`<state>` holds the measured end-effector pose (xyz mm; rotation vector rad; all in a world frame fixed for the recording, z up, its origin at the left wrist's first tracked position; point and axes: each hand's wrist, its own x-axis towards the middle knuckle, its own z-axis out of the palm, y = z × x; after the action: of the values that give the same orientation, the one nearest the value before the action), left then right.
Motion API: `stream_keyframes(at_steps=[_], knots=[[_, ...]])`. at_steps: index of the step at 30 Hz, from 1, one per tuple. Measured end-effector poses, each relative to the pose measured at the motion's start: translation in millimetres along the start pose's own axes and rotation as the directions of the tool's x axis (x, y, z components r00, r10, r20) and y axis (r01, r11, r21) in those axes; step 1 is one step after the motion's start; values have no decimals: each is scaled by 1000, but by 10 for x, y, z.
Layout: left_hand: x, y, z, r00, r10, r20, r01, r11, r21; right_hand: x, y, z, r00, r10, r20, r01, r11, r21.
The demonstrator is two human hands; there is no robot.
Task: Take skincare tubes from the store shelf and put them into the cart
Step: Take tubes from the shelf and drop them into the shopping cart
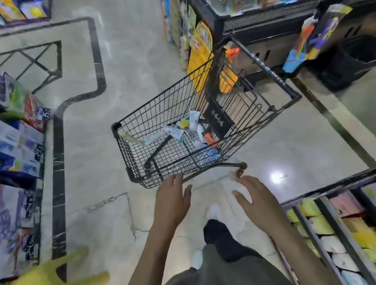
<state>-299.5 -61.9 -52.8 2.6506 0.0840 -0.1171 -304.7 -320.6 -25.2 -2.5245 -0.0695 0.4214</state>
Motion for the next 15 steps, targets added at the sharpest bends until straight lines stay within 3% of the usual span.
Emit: stream_keyframes(at_steps=[8,15], knots=[[1353,106,-51,995,-36,98,32,999,37,1013,189,-143,996,41,74,-44,998,41],[2040,40,28,977,-147,152,143,989,34,2432,-37,-427,982,-113,151,119,993,-28]])
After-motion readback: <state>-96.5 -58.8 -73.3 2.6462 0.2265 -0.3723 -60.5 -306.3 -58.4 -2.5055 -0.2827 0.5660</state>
